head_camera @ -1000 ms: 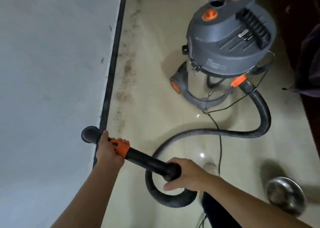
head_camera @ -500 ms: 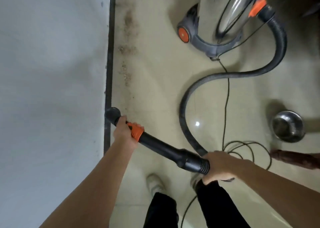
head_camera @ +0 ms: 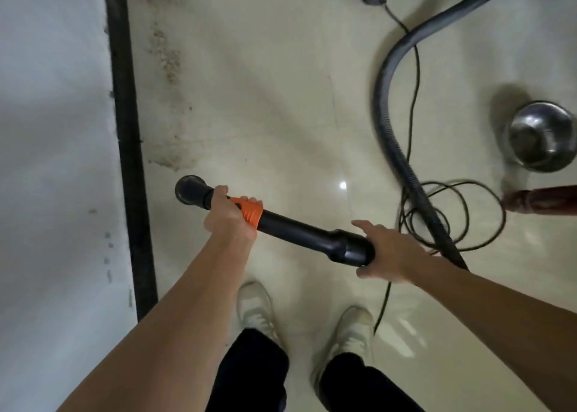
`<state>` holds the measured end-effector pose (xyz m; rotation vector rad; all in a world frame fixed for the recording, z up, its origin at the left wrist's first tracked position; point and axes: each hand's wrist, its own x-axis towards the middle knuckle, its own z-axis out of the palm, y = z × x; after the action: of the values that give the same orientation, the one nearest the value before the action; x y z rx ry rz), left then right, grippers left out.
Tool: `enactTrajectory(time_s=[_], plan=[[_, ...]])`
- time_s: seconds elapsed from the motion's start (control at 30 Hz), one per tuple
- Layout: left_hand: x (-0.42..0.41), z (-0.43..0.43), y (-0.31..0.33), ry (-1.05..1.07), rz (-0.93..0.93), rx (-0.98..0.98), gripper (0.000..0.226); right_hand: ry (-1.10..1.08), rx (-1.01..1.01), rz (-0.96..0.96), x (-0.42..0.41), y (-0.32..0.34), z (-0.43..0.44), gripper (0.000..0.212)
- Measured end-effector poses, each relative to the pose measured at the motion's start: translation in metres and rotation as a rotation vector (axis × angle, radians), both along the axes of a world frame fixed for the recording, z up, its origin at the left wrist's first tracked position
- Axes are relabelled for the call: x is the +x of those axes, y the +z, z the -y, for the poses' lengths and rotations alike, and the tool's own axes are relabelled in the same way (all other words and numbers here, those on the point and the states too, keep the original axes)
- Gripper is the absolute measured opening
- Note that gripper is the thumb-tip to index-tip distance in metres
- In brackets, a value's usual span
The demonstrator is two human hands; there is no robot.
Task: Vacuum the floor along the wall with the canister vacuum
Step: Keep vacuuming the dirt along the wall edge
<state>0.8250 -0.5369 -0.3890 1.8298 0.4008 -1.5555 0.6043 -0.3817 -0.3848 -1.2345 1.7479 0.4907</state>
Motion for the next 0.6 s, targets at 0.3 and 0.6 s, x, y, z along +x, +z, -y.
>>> enactTrajectory(time_s=[0.3,0.6], plan=[[-0.004,0.003,-0.119,-0.017,0.033,-0.036,0.023,0.160,-0.676,-0.255,0.068,-0.110,0.038,0.051],[0.038,0.044,-0.203,-0.928,0.184,-0.395,0.055,-0.158,-0.769,-0.308,0.022,-0.197,0.082,0.022]])
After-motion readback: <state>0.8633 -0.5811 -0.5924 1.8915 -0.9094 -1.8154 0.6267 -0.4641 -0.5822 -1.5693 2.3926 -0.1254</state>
